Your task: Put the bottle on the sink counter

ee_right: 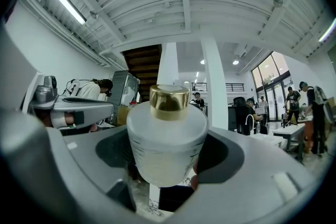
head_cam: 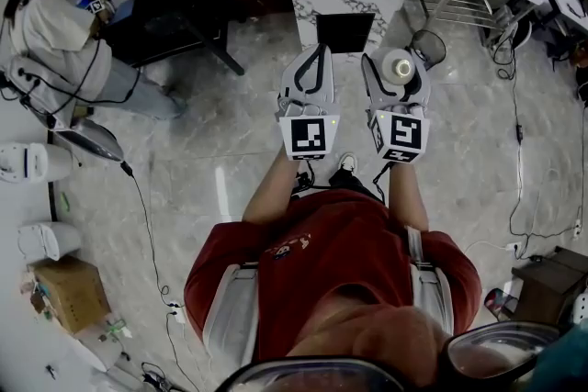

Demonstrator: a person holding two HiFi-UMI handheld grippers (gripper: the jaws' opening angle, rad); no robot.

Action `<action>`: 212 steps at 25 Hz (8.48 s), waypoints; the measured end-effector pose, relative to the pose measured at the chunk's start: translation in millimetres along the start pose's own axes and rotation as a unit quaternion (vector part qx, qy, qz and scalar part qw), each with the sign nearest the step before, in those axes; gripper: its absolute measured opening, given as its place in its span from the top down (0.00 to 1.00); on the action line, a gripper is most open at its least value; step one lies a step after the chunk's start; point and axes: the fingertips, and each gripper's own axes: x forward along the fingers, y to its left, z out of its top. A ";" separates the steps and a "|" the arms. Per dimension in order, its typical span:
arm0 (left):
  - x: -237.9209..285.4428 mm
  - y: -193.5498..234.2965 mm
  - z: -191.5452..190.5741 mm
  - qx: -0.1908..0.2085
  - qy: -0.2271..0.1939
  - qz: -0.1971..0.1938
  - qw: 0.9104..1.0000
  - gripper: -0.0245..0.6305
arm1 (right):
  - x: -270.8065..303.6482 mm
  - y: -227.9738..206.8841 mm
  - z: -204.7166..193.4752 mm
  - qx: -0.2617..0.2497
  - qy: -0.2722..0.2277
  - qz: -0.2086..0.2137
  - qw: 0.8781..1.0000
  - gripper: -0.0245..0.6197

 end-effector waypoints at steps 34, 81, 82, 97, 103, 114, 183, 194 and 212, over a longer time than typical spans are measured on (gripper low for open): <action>169.8 -48.5 -31.8 -0.004 0.023 0.022 0.999 0.96 | 112.3 -136.3 -29.9 0.016 0.014 0.027 0.999 0.43; 370.0 148.5 -99.5 -0.035 -0.008 -0.022 0.999 0.96 | 389.9 -98.5 -42.2 -0.025 0.033 -0.017 0.999 0.43; 371.2 152.0 -100.3 -0.035 -0.009 -0.022 0.999 0.96 | 393.3 -96.5 -42.1 -0.025 0.032 -0.017 0.999 0.43; 415.3 164.3 -122.3 -0.030 -0.002 -0.034 0.999 0.96 | 441.0 -110.5 -59.5 -0.015 0.036 -0.025 0.999 0.43; 456.3 161.6 -120.4 -0.022 -0.011 -0.035 0.999 0.96 | 470.6 -139.2 -58.4 -0.013 0.029 -0.028 0.999 0.43; 539.4 153.4 -133.4 -0.021 0.011 -0.034 0.999 0.96 | 534.6 -195.7 -67.0 -0.009 0.035 -0.019 0.999 0.43; 703.5 209.0 -267.9 -0.058 0.082 -0.047 0.994 0.96 | 707.4 -247.7 -205.4 0.012 0.150 -0.043 0.988 0.43; 695.7 212.4 -288.3 -0.062 0.072 -0.042 0.995 0.96 | 708.7 -238.2 -255.5 0.011 0.193 -0.039 0.980 0.43; 698.5 208.0 -305.9 -0.049 0.072 -0.057 0.995 0.96 | 727.6 -245.3 -333.2 0.024 0.267 -0.040 0.962 0.43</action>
